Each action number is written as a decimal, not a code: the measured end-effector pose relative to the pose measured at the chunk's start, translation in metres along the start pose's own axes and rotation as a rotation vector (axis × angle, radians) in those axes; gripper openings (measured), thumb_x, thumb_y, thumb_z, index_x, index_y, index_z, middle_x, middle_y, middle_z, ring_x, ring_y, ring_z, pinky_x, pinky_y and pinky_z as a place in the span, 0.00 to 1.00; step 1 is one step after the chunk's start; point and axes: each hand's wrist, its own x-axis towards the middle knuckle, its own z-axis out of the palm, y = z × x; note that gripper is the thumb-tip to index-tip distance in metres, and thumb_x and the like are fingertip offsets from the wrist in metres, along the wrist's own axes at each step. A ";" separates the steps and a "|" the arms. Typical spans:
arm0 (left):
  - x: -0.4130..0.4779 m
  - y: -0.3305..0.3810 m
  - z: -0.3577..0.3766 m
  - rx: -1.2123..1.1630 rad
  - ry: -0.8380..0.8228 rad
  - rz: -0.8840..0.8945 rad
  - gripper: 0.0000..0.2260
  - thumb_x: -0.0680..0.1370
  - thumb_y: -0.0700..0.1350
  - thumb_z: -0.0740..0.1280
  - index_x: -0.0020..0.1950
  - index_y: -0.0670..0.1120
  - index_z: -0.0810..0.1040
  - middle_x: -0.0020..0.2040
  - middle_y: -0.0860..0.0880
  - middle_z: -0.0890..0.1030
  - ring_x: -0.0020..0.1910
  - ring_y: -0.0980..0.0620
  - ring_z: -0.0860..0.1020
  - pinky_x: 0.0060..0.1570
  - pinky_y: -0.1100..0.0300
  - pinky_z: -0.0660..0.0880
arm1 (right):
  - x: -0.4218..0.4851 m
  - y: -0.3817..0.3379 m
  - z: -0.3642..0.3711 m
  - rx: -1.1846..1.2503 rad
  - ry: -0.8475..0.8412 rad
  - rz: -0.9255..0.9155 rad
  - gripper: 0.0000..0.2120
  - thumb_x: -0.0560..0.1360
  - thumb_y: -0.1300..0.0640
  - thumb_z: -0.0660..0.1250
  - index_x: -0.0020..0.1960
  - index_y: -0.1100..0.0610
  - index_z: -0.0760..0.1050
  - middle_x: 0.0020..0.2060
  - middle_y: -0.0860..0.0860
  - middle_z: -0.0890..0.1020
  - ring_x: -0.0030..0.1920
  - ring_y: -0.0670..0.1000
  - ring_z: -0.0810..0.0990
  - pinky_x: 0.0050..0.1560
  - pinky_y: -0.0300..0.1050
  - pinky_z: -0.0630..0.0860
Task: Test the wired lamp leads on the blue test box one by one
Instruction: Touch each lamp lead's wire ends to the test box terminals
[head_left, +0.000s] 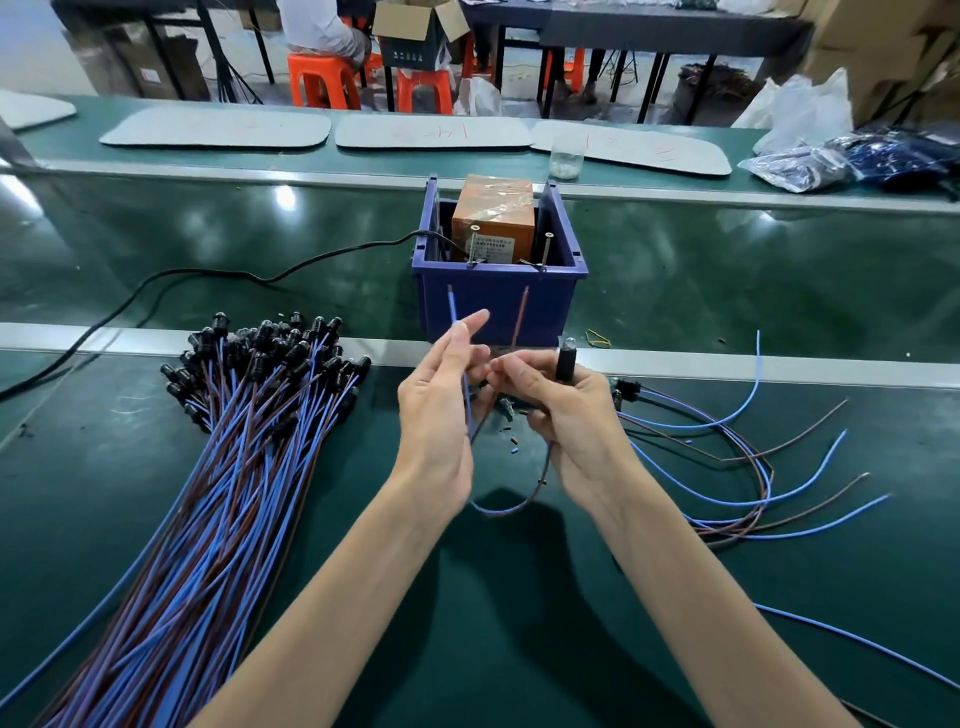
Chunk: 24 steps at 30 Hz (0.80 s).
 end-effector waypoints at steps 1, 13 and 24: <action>0.001 0.000 -0.002 0.009 0.048 0.030 0.12 0.82 0.48 0.60 0.47 0.51 0.84 0.31 0.54 0.77 0.34 0.57 0.77 0.41 0.64 0.77 | 0.001 0.000 0.000 0.007 0.029 -0.008 0.06 0.76 0.65 0.66 0.42 0.58 0.78 0.34 0.52 0.85 0.34 0.47 0.84 0.27 0.29 0.71; 0.033 -0.005 0.000 0.054 0.240 0.071 0.14 0.83 0.40 0.53 0.47 0.45 0.76 0.25 0.55 0.68 0.22 0.59 0.64 0.25 0.67 0.64 | 0.028 -0.010 -0.017 0.103 0.445 -0.054 0.07 0.77 0.62 0.65 0.41 0.60 0.76 0.25 0.47 0.80 0.22 0.41 0.67 0.21 0.29 0.60; 0.079 0.007 0.018 0.416 0.394 0.184 0.10 0.80 0.49 0.63 0.40 0.49 0.76 0.40 0.42 0.82 0.35 0.46 0.75 0.45 0.50 0.77 | 0.070 -0.029 -0.017 -0.119 0.485 -0.149 0.11 0.76 0.65 0.64 0.35 0.58 0.74 0.22 0.48 0.73 0.18 0.42 0.65 0.19 0.32 0.59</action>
